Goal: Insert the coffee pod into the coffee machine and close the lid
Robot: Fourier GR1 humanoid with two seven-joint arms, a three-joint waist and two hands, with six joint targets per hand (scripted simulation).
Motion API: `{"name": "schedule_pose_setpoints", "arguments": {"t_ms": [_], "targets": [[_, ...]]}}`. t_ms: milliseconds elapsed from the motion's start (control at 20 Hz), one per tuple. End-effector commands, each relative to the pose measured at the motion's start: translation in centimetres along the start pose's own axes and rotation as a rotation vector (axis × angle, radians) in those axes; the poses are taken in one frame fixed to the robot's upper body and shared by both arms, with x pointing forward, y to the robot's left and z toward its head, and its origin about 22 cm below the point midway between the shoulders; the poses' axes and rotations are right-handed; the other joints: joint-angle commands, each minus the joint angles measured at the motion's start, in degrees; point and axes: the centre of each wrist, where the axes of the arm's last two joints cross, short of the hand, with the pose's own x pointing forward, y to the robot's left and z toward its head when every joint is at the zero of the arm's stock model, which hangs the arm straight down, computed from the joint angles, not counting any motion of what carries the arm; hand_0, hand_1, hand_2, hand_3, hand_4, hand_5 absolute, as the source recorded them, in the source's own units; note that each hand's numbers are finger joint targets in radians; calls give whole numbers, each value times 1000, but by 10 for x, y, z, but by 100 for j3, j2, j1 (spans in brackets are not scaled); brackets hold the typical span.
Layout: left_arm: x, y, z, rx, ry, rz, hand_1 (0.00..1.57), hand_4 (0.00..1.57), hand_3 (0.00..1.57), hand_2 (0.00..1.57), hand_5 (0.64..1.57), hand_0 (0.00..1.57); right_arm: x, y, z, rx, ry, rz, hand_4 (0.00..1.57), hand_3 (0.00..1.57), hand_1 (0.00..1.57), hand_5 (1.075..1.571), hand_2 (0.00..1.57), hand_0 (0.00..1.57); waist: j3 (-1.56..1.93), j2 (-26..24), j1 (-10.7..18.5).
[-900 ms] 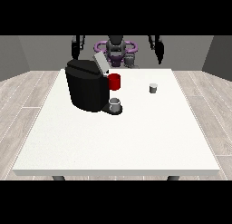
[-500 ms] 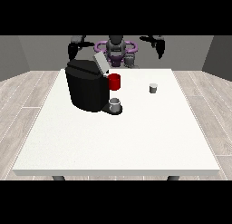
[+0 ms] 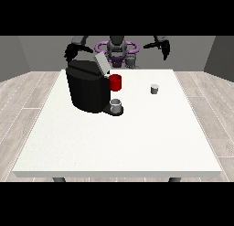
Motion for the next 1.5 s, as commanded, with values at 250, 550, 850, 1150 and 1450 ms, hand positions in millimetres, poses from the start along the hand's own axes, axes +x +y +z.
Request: {"name": "schedule_pose_setpoints", "arguments": {"t_ms": [250,550,850,1150,1450], "targets": [[24,55,-61,29,47,-108,0,0,0,0,1571,0,22,25,-25,84,-125,-45,192,0,0,1571,0,0,-2,838,-495],[1,77,-66,13,146,-174,0,0,0,0,1571,0,33,37,-24,121,-73,-43,259,0,0,1571,0,0,-5,934,-718],[12,58,-104,18,195,-197,0,0,0,0,1571,0,38,39,-52,69,-90,-18,397,0,0,1571,0,0,-2,1233,-569],[-22,75,-83,-18,331,-268,0,0,0,0,1571,0,3,36,-18,89,13,18,407,0,0,1571,0,0,-2,857,-652],[-28,71,-99,-34,270,-368,0,0,0,459,1571,0,28,38,-51,83,-29,26,410,0,0,1571,0,0,-3,1202,-637]]}}
